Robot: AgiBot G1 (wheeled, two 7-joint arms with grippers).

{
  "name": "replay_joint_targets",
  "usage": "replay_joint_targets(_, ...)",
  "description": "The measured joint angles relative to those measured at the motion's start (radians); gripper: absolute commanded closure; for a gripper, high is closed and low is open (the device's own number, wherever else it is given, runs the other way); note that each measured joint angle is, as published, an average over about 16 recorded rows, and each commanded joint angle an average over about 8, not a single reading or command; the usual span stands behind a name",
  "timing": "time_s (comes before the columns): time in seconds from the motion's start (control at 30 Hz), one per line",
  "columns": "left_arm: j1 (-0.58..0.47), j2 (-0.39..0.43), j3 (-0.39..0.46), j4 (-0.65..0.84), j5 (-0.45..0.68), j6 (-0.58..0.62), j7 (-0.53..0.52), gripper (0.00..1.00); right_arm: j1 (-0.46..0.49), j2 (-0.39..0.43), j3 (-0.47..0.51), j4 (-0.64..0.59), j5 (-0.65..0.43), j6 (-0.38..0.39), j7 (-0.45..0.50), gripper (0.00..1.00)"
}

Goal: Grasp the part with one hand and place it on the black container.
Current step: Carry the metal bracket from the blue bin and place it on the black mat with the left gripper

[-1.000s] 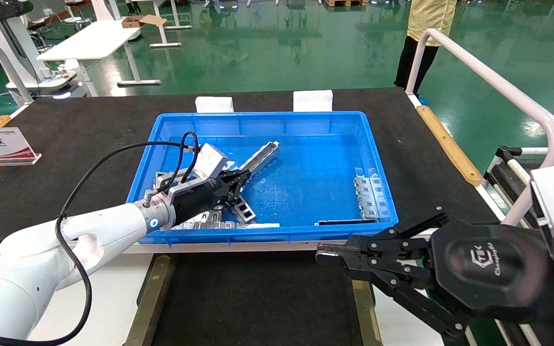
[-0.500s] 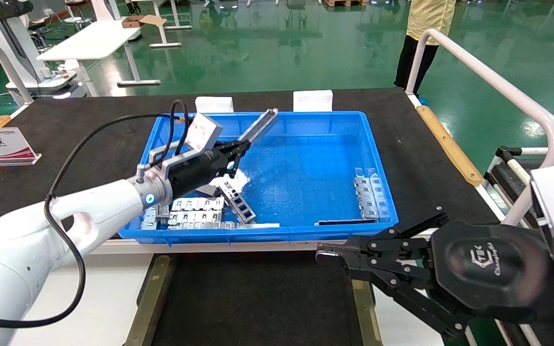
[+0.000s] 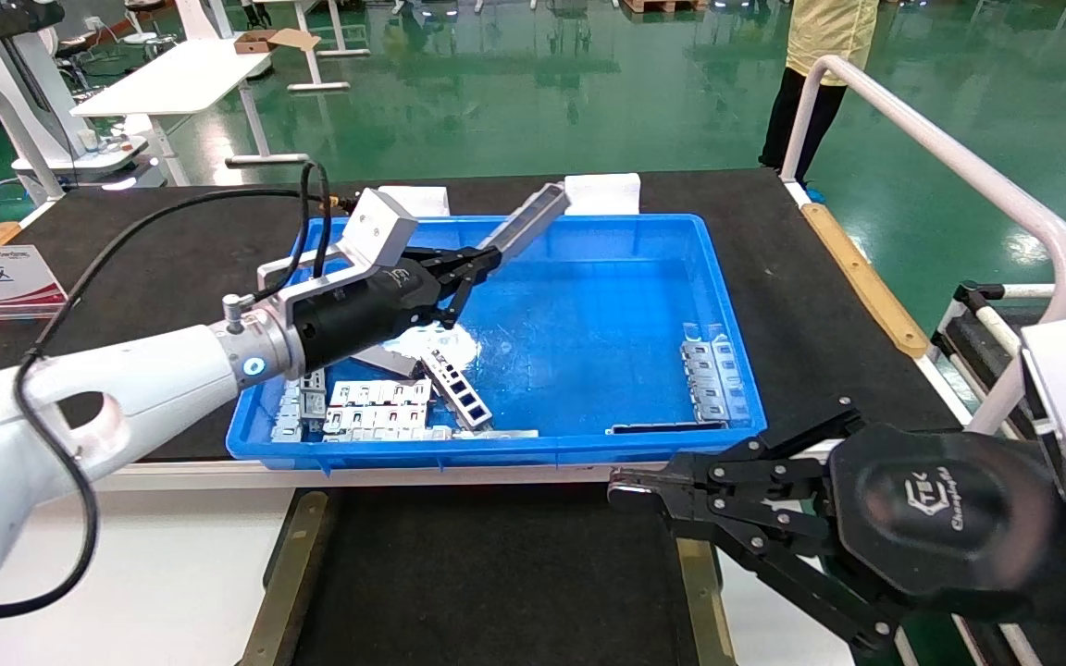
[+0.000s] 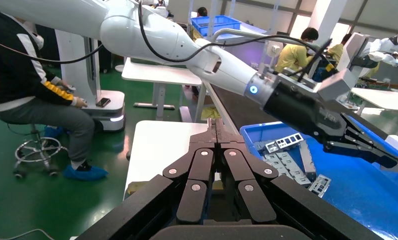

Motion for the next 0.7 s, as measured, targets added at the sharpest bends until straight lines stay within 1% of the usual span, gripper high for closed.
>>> replay_joint_targets(0.43, 0.002, -0.081, 0.024, -0.013, 0.028, 0.369, -0.034, 1.0, 0.0, 0.0, 0.0, 0.0, 0.0, 0.0, 0.0, 1.0)
replay_joint_targets(0.57, 0.014, -0.104, 0.034, -0.022, 0.037, 0.455, -0.046, 1.0, 0.0, 0.0, -0.001, 0.0, 0.0, 0.0, 0.0, 1.0)
replay_joint_targets(0.7, 0.038, -0.125, 0.044, -0.047, 0.041, 0.514, -0.065, 1.0, 0.0, 0.0, -0.001, 0.0, 0.0, 0.0, 0.0, 1.0)
